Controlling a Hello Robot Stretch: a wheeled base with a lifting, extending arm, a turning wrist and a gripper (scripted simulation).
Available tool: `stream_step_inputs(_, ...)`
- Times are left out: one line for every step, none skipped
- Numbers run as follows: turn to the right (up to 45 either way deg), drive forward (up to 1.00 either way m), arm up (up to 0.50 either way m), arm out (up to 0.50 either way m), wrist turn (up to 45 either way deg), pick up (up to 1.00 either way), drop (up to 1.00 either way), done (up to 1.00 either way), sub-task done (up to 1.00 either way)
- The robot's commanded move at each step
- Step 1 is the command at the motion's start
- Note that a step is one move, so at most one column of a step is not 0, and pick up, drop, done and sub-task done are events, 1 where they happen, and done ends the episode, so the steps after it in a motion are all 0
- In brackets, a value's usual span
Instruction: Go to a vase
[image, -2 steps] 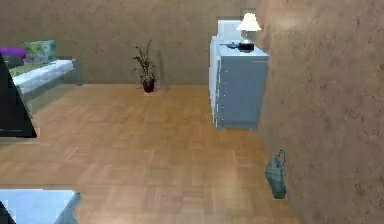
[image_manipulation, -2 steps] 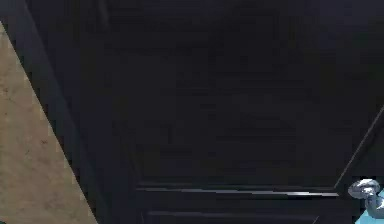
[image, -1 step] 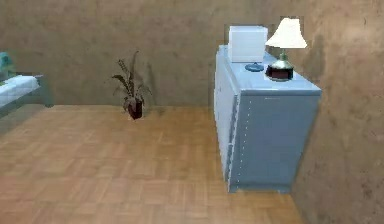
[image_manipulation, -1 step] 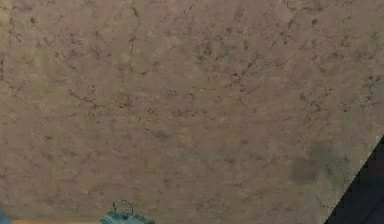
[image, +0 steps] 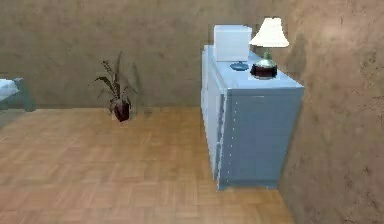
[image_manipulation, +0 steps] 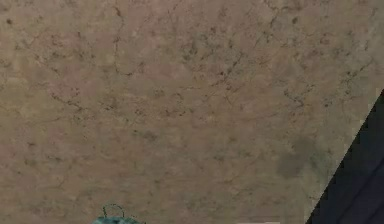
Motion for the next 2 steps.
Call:
stream_step_inputs(0.0, 1.0, 0.0, 0.0, 0.0, 0.0, 0.0, 0.0, 0.0)
stream_step_inputs(27.0, 0.0, 0.0, 0.0, 0.0, 0.0, 0.0, 0.0, 0.0)
